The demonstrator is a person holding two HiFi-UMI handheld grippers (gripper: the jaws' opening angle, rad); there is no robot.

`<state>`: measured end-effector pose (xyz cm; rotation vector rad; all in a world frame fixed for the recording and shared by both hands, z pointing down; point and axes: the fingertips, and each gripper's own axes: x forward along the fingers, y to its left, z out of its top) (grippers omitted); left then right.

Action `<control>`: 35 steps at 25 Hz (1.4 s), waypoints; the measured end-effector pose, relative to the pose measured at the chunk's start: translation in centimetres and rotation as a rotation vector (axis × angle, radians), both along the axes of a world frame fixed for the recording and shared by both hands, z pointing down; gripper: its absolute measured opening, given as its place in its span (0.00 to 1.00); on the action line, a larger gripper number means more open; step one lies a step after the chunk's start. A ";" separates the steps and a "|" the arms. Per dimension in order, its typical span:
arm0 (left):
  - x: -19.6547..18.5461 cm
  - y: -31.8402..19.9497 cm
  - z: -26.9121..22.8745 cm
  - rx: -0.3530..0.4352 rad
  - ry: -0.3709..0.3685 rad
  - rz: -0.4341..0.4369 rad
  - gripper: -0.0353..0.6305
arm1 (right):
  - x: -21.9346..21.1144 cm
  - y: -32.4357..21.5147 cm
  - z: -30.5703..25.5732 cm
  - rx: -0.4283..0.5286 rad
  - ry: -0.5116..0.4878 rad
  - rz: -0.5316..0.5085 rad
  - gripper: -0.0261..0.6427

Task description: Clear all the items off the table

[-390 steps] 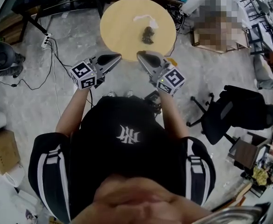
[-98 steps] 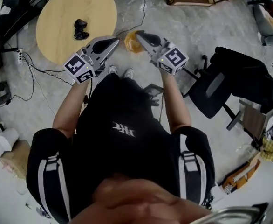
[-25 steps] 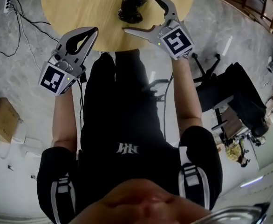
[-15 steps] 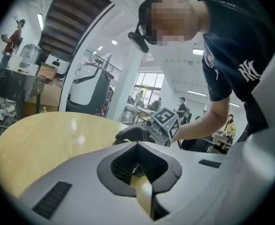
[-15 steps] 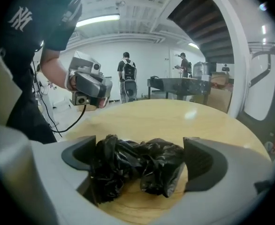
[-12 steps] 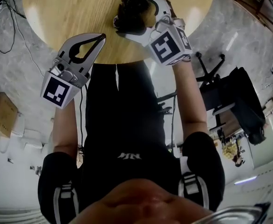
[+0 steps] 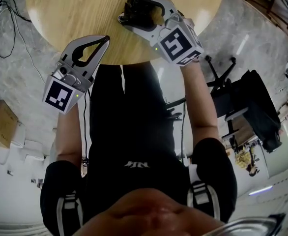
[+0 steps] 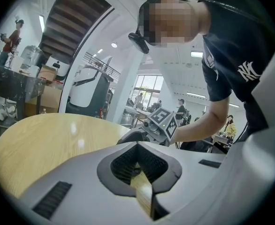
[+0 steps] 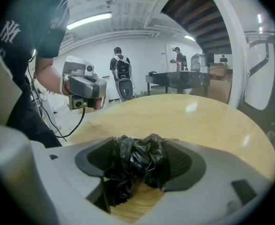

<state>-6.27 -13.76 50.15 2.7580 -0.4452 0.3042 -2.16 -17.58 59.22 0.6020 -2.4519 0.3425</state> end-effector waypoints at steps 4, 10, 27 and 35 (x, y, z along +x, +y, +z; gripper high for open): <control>-1.1 0.7 -1.2 0.026 0.003 -0.002 0.07 | -0.3 0.4 -1.6 0.043 0.003 0.032 0.53; -2.7 2.1 -2.5 0.057 0.022 -0.002 0.07 | -0.9 1.2 -4.4 0.080 -0.036 0.094 0.53; -5.2 10.9 -9.3 0.166 0.088 0.101 0.07 | -1.4 13.0 -18.4 0.318 -0.164 0.367 0.52; 7.7 19.3 -7.9 0.122 0.121 0.240 0.07 | 13.1 23.2 -17.8 0.308 -0.140 0.560 0.52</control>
